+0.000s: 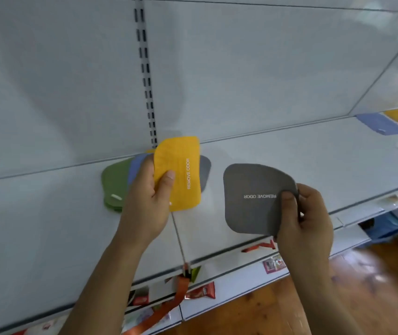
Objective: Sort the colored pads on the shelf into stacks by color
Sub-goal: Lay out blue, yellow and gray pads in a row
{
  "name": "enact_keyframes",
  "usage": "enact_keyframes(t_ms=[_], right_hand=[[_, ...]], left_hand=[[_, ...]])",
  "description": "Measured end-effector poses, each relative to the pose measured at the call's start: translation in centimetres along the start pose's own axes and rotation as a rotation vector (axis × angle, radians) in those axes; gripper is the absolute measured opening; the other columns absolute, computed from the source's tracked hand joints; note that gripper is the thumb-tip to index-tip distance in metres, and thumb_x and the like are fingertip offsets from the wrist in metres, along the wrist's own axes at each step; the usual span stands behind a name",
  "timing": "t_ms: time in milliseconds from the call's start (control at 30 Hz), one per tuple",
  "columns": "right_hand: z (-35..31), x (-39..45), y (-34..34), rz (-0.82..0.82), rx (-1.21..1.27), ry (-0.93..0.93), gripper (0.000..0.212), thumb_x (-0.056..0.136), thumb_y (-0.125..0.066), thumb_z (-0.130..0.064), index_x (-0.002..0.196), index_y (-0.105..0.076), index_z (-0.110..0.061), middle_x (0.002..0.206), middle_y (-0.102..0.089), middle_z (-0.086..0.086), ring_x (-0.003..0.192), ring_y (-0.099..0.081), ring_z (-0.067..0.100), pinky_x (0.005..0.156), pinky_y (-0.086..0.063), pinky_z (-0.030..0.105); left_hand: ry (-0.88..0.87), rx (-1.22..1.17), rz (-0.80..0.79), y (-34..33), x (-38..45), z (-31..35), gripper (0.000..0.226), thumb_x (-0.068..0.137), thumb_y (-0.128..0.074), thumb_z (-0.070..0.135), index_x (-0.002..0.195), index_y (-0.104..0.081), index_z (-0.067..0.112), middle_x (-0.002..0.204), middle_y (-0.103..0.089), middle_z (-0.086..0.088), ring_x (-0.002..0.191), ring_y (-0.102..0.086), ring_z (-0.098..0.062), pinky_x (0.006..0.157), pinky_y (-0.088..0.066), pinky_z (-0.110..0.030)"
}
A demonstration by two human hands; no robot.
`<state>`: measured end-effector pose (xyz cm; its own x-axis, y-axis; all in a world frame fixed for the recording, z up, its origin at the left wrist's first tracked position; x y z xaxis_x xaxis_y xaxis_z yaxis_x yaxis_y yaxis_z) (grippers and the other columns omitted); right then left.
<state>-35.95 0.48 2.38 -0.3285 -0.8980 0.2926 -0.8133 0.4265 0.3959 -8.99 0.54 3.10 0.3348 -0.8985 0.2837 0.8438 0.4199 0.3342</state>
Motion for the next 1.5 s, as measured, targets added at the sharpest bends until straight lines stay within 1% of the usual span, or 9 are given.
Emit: enact_keyframes(t_ms=[200,267,367,500,667,867,967,1200,1500], right_hand=[[4.1,1.2,9.0,0.135,0.107,-0.125,0.013,0.104,-0.059,-0.034,0.103,-0.066,-0.045,0.093,-0.072,-0.021,0.085,-0.069,0.013,0.07,-0.06,0.048],[6.3,1.8,12.8,0.169,0.141,-0.146,0.013,0.103,-0.059,-0.033,0.105,-0.066,-0.043,0.094,-0.073,-0.019,0.084,-0.07,0.015,0.071,-0.06,0.054],[10.3,3.0,19.9,0.27,0.164,-0.162,0.015,0.104,-0.061,-0.025,0.102,-0.068,-0.037,0.091,-0.075,-0.014,0.082,-0.07,0.012,0.069,-0.057,0.046],[14.4,4.0,26.1,0.307,0.16,-0.193,0.014,0.106,-0.06,-0.026,0.104,-0.068,-0.038,0.091,-0.075,-0.006,0.079,-0.07,0.025,0.067,-0.06,0.054],[19.6,7.0,33.4,0.395,0.156,-0.247,0.013,0.105,-0.06,-0.029,0.105,-0.068,-0.039,0.091,-0.075,-0.005,0.078,-0.069,0.025,0.065,-0.059,0.058],[23.6,13.1,37.1,0.439,0.193,-0.259,0.013,0.105,-0.059,-0.03,0.105,-0.069,-0.039,0.093,-0.076,-0.007,0.081,-0.07,0.022,0.065,-0.057,0.048],[25.6,17.1,38.8,0.447,0.174,-0.261,0.015,0.105,-0.059,-0.029,0.102,-0.069,-0.039,0.092,-0.076,-0.008,0.081,-0.07,0.016,0.067,-0.06,0.054],[30.2,27.7,43.3,0.502,0.132,-0.269,0.013,0.105,-0.06,-0.027,0.106,-0.07,-0.035,0.088,-0.075,-0.005,0.068,-0.062,0.015,0.062,-0.052,0.041],[37.0,40.4,46.4,0.446,0.247,-0.308,0.014,0.106,-0.059,-0.025,0.103,-0.07,-0.032,0.091,-0.077,-0.003,0.077,-0.069,0.02,0.064,-0.055,0.046]], left_hand=[[-0.048,-0.003,-0.209,-8.2,-1.9,5.3,0.022,0.106,-0.058,0.027,0.123,-0.058,0.04,0.11,-0.071,0.023,0.099,-0.065,0.01,0.085,-0.049,-0.012],[-0.052,0.011,-0.323,-12.6,-3.4,7.3,0.026,0.105,-0.058,0.032,0.13,-0.058,0.039,0.116,-0.072,0.019,0.105,-0.067,0.003,0.09,-0.052,-0.023],[-0.09,0.077,-0.426,-20.7,-6.2,10.8,0.032,0.105,-0.059,0.034,0.136,-0.054,0.04,0.117,-0.071,0.02,0.104,-0.067,-0.001,0.088,-0.053,-0.028],[-0.126,0.169,-0.382,-28.0,-8.1,13.0,0.034,0.104,-0.059,0.027,0.136,-0.049,0.036,0.107,-0.068,0.004,0.089,-0.063,-0.019,0.074,-0.049,-0.037],[-0.11,0.069,-0.489,-37.5,-9.8,16.7,0.029,0.105,-0.059,0.03,0.131,-0.05,0.038,0.106,-0.062,0.021,0.091,-0.062,0.002,0.068,-0.047,-0.023],[-0.022,-0.089,-0.489,-47.5,-7.8,19.0,0.026,0.103,-0.063,0.028,0.124,-0.053,0.04,0.106,-0.071,0.013,0.088,-0.068,0.001,0.068,-0.05,-0.021],[0.015,-0.174,-0.49,-53.4,-5.9,19.6,0.027,0.102,-0.065,0.026,0.124,-0.055,0.039,0.107,-0.073,0.009,0.091,-0.07,-0.007,0.073,-0.057,-0.032],[0.031,-0.227,-0.528,-66.1,-0.8,22.3,0.027,0.102,-0.064,0.021,0.124,-0.058,0.035,0.103,-0.073,0.007,0.087,-0.069,-0.007,0.057,-0.052,-0.014],[0.063,-0.161,-0.411,-77.9,5.9,24.0,0.034,0.104,-0.062,0.026,0.136,-0.056,0.033,0.123,-0.071,0.007,0.11,-0.069,-0.015,0.086,-0.057,-0.036]])
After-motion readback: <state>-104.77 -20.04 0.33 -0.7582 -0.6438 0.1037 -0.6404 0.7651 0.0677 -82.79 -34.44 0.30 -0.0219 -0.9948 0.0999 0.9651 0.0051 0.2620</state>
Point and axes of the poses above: each hand's wrist, its own x-axis towards the middle knuckle, its own y-axis out of the back of the hand, z = x × y, the point moved 2 cm from there along x, towards the middle knuckle
